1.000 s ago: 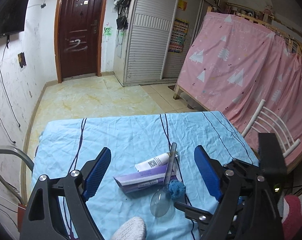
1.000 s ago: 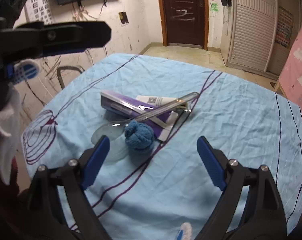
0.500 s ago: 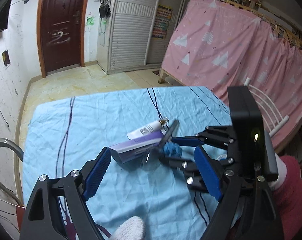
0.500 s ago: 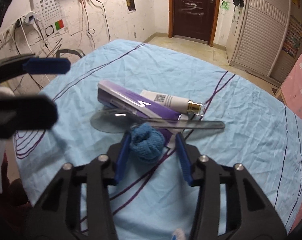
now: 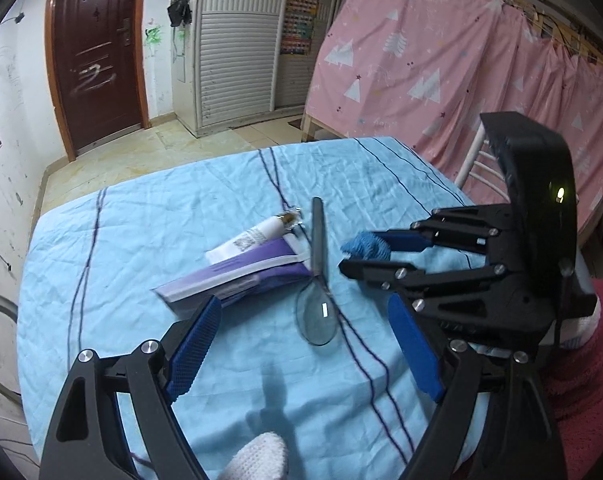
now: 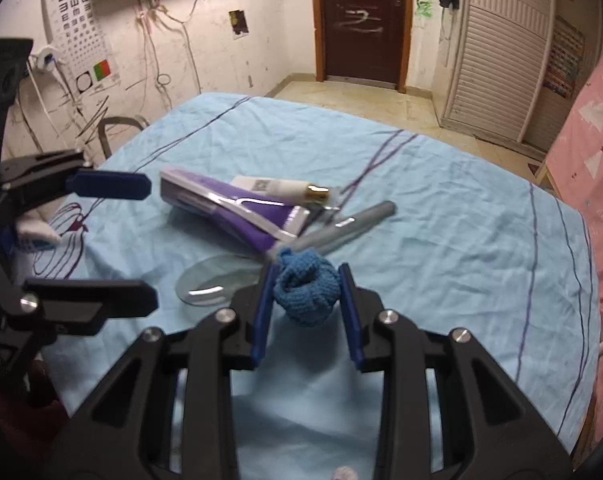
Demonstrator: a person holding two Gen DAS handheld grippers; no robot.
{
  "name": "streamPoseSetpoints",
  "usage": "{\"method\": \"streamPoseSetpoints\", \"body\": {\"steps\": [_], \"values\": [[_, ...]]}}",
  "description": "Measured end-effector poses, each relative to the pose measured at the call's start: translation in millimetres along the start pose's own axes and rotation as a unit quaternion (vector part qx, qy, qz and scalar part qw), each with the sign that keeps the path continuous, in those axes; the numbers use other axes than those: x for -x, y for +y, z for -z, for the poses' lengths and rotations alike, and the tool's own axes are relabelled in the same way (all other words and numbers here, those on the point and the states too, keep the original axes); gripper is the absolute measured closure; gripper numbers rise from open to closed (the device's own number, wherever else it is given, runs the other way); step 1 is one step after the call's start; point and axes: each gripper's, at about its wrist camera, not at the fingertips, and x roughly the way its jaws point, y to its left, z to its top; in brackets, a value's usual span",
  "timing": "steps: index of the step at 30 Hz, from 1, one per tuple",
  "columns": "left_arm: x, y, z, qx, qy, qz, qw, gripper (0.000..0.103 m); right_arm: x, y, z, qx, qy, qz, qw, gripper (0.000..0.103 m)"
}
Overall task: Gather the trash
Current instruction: 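Grasp the magnifying glass by its lens with the left tool while the right tool holds the ball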
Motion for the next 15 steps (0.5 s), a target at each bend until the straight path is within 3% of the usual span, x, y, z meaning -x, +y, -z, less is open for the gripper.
{"method": "streamPoseSetpoints", "body": {"steps": [8,13,15], "values": [[-25,-26,0,-0.023,0.033,0.005,0.9992,0.028,15,-30,10,-0.038,-0.019,-0.001,0.999,0.073],[-43,-29,-1,-0.019,0.058,-0.014,0.998,0.056,21,-39,19,-0.053,-0.028,-0.007,0.998,0.073],[-49,-28,-2,-0.016,0.066,-0.021,0.9975,0.06,24,-43,21,-0.058,-0.033,-0.011,0.998,0.073]]}}
